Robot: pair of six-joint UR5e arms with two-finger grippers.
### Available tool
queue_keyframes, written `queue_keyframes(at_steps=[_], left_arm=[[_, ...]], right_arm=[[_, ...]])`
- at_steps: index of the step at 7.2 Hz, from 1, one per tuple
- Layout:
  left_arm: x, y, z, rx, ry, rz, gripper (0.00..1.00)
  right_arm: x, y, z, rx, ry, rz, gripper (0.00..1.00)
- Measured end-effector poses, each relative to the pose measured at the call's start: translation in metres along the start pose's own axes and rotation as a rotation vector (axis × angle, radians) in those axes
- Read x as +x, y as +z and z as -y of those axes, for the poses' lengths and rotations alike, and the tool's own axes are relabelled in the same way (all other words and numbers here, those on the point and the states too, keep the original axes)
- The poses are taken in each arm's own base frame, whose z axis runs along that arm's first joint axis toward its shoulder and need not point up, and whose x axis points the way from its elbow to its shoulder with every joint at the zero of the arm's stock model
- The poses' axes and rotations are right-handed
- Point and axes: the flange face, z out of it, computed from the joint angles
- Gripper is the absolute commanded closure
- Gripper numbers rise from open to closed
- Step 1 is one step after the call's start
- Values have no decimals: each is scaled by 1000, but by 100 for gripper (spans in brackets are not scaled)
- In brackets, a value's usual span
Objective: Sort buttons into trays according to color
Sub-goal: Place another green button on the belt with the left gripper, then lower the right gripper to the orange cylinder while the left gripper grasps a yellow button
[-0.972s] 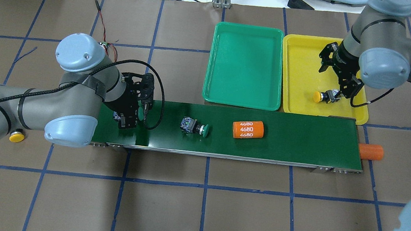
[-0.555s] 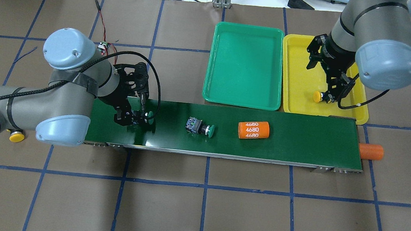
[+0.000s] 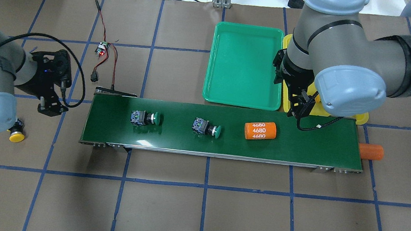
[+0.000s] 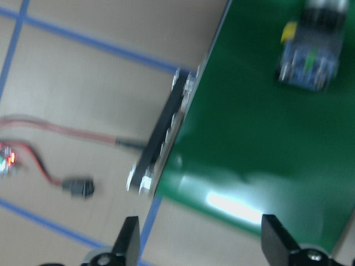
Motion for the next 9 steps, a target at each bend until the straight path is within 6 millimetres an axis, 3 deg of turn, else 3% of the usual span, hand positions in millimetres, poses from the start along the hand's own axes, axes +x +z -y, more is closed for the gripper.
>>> queue_keyframes(at_steps=[2, 3, 4, 6, 7, 9], left_arm=[[9, 21, -89, 3, 151, -58, 10], [15, 35, -128, 19, 216, -84, 10], [18, 48, -152, 36, 317, -99, 11], [12, 71, -171, 40, 544, -87, 11], [9, 82, -175, 40, 597, -81, 23], [3, 107, -180, 35, 631, -67, 66]], right_arm=[[10, -6, -6, -10, 17, -3, 0], [17, 2, -9, -18, 48, -29, 0], [22, 9, -11, -22, 85, -46, 0], [24, 18, -17, -50, 147, -62, 0], [24, 22, -21, -79, 165, -68, 0], [18, 37, -24, -100, 172, -71, 0]])
